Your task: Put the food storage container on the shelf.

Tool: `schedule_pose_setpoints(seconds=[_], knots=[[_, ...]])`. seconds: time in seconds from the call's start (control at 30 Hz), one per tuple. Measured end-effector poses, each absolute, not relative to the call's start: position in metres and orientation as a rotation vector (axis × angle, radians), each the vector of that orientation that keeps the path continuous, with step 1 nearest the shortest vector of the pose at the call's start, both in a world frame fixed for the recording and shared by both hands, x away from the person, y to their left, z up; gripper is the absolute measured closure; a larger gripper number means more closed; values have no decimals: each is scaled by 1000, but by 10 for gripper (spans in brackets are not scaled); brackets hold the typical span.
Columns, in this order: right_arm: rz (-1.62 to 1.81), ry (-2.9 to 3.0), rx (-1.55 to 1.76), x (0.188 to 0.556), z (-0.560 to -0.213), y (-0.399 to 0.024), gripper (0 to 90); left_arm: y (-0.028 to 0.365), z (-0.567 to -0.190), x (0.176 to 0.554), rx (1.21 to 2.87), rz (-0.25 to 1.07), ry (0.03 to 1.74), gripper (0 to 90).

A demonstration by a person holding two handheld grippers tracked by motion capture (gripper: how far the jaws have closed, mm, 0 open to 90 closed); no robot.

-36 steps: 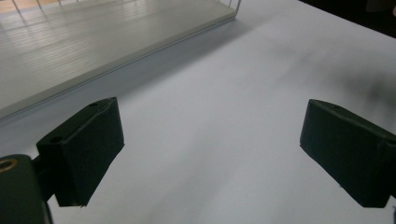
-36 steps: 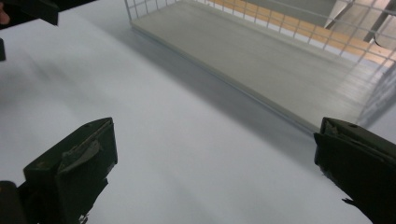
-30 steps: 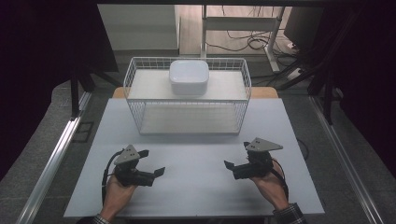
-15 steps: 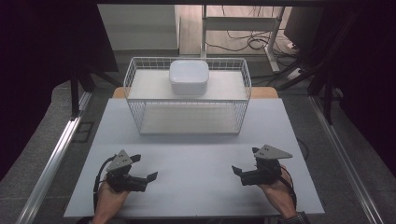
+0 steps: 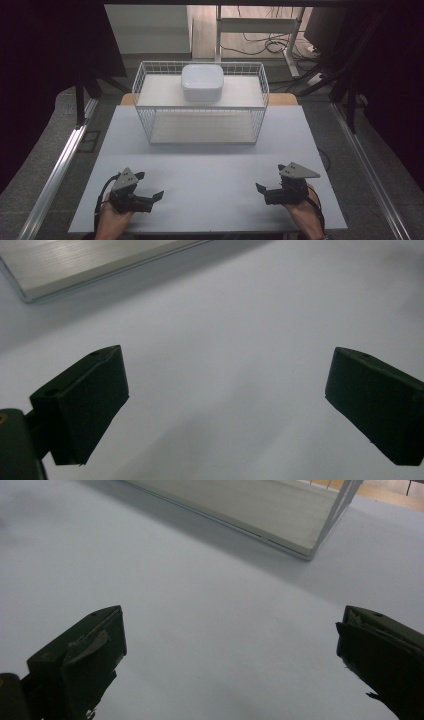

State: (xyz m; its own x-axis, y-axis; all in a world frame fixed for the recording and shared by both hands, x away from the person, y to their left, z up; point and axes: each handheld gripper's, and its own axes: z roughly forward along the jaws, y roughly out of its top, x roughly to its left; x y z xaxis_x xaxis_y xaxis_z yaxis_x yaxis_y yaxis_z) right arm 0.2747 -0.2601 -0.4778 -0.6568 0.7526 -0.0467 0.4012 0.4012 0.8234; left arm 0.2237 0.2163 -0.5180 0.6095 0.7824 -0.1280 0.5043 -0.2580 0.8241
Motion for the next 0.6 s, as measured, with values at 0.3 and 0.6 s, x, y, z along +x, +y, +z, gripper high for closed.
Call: schedule_pose_setpoints(seconds=[0.3, 0.6], knots=[[1127, 2259, 1023, 270, -488, -268, 0, 226, -526, 218, 1911, 378, 1062, 25], [1082, 2295, 1052, 267, -500, -271, 0, 229, -532, 218, 1931, 353, 1098, 20]])
